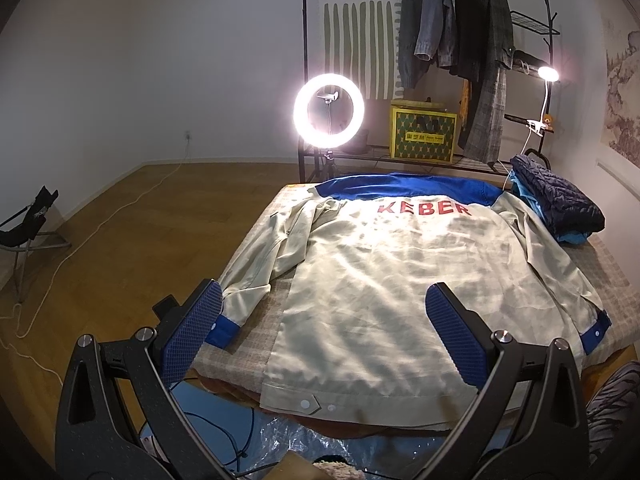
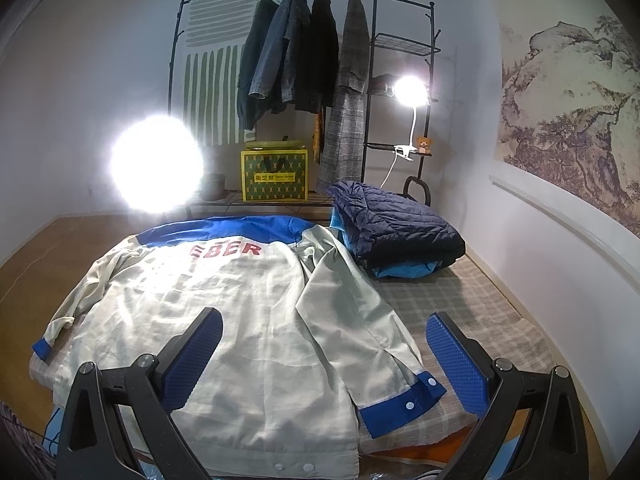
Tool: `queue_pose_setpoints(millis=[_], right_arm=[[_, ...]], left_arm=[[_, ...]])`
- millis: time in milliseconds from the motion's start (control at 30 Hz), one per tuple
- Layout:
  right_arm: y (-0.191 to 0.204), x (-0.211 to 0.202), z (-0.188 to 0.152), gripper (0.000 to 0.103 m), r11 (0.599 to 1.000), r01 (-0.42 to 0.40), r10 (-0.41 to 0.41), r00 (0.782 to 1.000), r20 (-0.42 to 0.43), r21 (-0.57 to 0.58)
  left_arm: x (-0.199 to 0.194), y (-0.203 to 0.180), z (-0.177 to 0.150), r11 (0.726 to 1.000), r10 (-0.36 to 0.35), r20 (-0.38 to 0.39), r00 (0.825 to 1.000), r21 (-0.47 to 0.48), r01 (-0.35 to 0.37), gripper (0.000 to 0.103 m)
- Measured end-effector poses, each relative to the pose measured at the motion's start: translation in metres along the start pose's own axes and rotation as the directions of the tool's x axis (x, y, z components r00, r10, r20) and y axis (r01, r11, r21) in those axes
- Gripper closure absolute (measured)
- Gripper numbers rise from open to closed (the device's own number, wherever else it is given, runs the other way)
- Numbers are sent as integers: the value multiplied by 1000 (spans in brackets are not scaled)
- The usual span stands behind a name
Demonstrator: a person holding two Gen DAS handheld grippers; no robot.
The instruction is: Fold large clothes
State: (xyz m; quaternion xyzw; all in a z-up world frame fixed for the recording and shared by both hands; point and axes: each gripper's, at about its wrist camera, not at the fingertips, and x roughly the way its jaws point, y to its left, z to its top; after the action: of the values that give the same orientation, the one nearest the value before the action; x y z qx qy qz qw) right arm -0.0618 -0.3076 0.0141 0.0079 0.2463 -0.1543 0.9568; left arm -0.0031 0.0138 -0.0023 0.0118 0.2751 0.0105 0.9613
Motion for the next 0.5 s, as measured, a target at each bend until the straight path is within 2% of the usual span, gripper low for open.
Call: queue_pose_setpoints(millis=[500], right_arm=[[18,5,-8,0,999,-22,22,1000,3,-25]], left_arm=[[10,11,1,1000,20,-22,1000,-7,-20,0]])
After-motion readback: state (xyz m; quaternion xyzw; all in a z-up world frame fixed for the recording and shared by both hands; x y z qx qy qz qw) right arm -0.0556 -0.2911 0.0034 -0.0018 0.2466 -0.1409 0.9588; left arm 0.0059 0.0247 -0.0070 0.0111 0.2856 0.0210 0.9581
